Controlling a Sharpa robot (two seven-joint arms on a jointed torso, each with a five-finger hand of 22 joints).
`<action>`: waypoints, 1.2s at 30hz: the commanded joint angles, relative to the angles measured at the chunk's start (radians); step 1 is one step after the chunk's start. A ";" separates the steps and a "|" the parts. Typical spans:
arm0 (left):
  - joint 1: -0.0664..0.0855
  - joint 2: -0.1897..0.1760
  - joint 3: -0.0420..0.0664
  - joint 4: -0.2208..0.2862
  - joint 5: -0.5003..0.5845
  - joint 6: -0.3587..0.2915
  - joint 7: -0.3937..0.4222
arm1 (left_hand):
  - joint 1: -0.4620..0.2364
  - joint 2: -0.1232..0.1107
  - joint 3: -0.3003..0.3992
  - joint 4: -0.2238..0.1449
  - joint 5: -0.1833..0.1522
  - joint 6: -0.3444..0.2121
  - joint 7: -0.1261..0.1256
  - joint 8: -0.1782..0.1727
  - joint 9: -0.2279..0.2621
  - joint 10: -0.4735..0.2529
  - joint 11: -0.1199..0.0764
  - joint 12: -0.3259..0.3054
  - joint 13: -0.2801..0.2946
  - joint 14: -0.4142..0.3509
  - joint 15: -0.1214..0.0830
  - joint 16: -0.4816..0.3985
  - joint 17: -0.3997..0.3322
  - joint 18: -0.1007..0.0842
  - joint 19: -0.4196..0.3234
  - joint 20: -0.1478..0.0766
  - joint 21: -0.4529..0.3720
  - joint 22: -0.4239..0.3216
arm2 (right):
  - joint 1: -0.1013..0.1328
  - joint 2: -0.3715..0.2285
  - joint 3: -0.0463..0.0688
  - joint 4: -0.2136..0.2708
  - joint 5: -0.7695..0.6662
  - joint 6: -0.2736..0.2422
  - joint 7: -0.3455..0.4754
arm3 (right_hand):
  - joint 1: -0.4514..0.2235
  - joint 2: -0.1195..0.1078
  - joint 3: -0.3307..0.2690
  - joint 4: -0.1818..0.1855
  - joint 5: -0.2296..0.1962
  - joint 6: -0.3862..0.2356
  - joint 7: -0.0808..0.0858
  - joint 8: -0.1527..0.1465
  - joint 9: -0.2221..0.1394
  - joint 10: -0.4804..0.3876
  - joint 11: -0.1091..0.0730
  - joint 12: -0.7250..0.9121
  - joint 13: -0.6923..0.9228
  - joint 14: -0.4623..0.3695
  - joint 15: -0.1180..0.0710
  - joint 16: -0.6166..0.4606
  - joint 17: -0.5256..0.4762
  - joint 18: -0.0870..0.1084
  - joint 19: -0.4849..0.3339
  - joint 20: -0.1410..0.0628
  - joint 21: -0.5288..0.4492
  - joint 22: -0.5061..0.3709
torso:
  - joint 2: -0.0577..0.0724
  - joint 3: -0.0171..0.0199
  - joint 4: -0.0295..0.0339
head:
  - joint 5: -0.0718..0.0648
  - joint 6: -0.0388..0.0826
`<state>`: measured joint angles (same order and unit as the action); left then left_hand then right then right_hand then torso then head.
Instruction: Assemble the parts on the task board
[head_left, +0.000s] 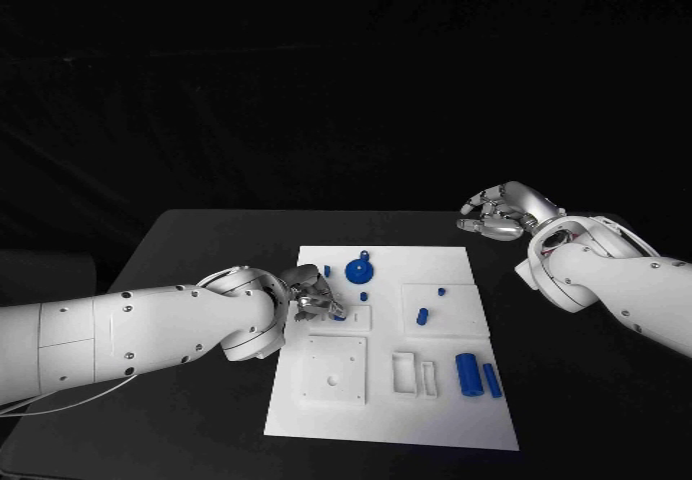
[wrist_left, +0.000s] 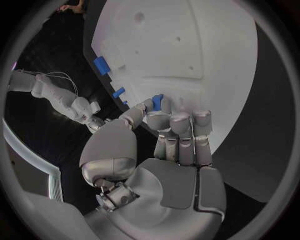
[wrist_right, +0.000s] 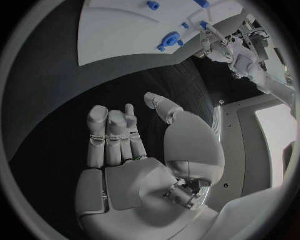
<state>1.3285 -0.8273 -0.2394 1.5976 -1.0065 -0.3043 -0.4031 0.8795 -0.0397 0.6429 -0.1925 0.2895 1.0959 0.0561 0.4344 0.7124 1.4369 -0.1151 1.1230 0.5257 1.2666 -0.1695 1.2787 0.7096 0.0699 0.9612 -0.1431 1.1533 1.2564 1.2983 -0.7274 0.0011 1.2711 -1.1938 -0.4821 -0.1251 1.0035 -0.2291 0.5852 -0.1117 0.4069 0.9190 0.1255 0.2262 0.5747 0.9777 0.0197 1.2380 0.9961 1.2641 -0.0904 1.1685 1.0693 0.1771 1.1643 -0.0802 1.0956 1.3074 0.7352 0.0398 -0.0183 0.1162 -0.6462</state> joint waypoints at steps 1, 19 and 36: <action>-0.002 0.005 -0.002 0.000 -0.001 0.036 -0.006 | 0.005 0.014 0.003 -0.007 0.004 0.181 -0.095 0.005 0.126 -0.037 -0.031 0.004 -0.002 0.001 -0.005 0.004 -0.001 0.015 -0.007 -0.121 0.007 -0.002 | 0.001 0.001 0.000 0.000 -0.002 0.013 0.005 | 0.005 0.003 -0.005 0.001 0.010 0.003 0.010 -0.003 -0.002 -0.002 0.004 0.004 -0.002 -0.004 0.005 -0.002 -0.001 0.085 0.001 -0.002 -0.005 0.009 | 0.000 0.0000 -0.0002 | 0.000 -0.001; -0.002 0.015 -0.001 -0.015 -0.013 0.075 -0.019 | -0.005 0.026 0.016 -0.035 0.054 0.184 -0.096 0.005 0.133 -0.038 -0.032 0.014 -0.009 0.001 -0.001 0.013 -0.006 0.016 -0.010 -0.119 0.018 -0.008 | 0.001 0.002 0.000 -0.003 -0.002 0.016 0.004 | 0.006 0.003 -0.006 -0.001 0.044 0.003 0.011 -0.003 -0.004 -0.003 0.004 0.006 -0.004 -0.004 0.005 -0.002 -0.002 0.085 0.001 -0.001 -0.007 0.010 | 0.000 0.0006 -0.0002 | 0.001 -0.002; 0.001 0.029 0.001 -0.032 -0.019 0.156 -0.048 | -0.006 0.028 0.018 -0.039 0.055 0.183 -0.096 0.005 0.134 -0.038 -0.032 0.015 -0.010 0.001 -0.001 0.014 -0.007 0.017 -0.010 -0.119 0.019 -0.009 | 0.001 0.006 0.000 -0.004 -0.002 0.017 0.005 | 0.006 0.005 -0.007 -0.003 0.056 0.004 0.011 -0.003 -0.005 -0.003 0.004 0.007 -0.006 -0.005 0.005 -0.002 -0.002 0.085 0.001 -0.001 -0.007 0.011 | 0.001 -0.0005 0.0009 | -0.001 -0.002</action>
<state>1.3328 -0.8011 -0.2353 1.5697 -1.0165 -0.2265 -0.4184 0.8672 -0.0273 0.6346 -0.2010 0.3416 1.1063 0.0567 0.4420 0.8471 1.4368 -0.1151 1.1337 0.5165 1.2646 -0.1637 1.2895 0.7037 0.0699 0.9577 -0.1394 1.1692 1.2483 1.2983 -0.7224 0.0010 1.2667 -1.1929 -0.4773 -0.1256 1.0035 -0.2291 0.5825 -0.1145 0.4582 0.9189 0.1256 0.2262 0.5705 0.9777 0.0197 1.2379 0.9917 1.2641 -0.0904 1.1685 1.0684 0.1772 1.1642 -0.0799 1.0918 1.3074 0.7355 0.0396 -0.0174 0.1148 -0.6483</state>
